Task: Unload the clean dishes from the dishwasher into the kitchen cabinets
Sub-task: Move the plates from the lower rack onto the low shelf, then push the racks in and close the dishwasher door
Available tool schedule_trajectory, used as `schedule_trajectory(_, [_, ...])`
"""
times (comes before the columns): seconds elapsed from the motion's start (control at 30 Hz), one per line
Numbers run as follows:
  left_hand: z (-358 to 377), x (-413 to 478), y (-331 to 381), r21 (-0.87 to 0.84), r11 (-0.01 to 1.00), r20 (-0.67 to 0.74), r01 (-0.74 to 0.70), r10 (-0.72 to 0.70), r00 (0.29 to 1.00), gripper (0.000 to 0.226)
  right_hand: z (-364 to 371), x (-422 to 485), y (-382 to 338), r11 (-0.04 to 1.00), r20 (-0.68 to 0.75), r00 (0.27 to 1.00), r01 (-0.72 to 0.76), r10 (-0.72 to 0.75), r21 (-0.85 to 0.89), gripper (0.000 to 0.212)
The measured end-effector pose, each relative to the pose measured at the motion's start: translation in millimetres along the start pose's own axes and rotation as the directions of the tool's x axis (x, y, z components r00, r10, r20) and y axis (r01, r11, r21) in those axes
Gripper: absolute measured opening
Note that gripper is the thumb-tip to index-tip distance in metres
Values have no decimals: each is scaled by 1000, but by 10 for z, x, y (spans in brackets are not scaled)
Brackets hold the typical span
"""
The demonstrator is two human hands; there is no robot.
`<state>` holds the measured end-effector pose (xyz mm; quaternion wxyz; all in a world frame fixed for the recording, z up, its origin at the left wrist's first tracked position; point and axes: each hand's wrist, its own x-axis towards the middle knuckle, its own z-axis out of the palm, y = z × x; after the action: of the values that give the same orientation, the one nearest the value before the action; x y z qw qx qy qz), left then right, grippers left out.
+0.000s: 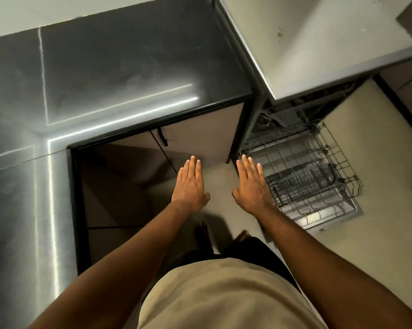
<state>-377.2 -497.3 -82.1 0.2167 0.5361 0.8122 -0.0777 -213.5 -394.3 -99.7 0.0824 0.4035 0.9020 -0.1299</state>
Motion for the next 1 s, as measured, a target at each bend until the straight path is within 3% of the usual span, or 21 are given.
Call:
schedule_trajectory(0.27, [391, -349, 1048, 22, 987, 74, -159, 157, 985, 89, 319, -1006, 792, 984, 10, 986, -164, 163, 68, 82])
schedule_trajectory(0.6, [959, -1127, 2318, -2, 967, 155, -254, 251, 956, 88, 480, -2327, 1660, 944, 2, 956, -289, 293, 158, 82])
schedule_trajectory(1.0, [977, -1025, 3074, -47, 944, 141, -327, 330, 933, 82, 460, -2750, 2286, 892, 12, 916, -393, 400, 223, 79])
